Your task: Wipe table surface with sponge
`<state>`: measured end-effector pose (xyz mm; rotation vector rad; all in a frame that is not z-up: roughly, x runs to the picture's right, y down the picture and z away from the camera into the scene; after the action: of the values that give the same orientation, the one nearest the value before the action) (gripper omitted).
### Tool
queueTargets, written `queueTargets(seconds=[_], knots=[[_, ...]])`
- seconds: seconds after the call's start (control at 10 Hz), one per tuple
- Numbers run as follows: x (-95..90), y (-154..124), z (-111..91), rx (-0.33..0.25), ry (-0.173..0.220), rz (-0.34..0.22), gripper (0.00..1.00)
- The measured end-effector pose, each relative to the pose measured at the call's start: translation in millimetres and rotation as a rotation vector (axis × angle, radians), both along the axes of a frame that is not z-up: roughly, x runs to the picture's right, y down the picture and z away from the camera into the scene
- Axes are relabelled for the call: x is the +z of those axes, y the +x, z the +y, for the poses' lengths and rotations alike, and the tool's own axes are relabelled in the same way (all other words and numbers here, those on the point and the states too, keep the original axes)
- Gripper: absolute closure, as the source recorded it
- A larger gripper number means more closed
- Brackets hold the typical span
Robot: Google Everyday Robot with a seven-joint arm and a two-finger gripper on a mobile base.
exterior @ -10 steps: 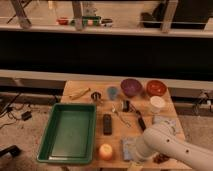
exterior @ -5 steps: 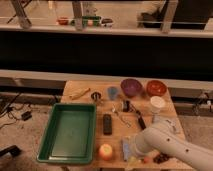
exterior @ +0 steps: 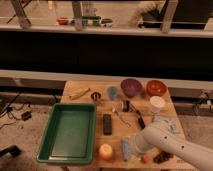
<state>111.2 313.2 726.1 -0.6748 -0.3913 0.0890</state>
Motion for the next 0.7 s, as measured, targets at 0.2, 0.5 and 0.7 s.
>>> queueTargets(seconds=[0.2, 0.5, 0.7], knots=[[4.3, 2.5, -5.8, -0.014, 0.019, -0.014, 0.2], [6.5, 6.9, -19.3, -0.031, 0.048, -0.023, 0.2], [10.0, 13.5, -18.1, -0.034, 0.044, -0.027, 0.2]])
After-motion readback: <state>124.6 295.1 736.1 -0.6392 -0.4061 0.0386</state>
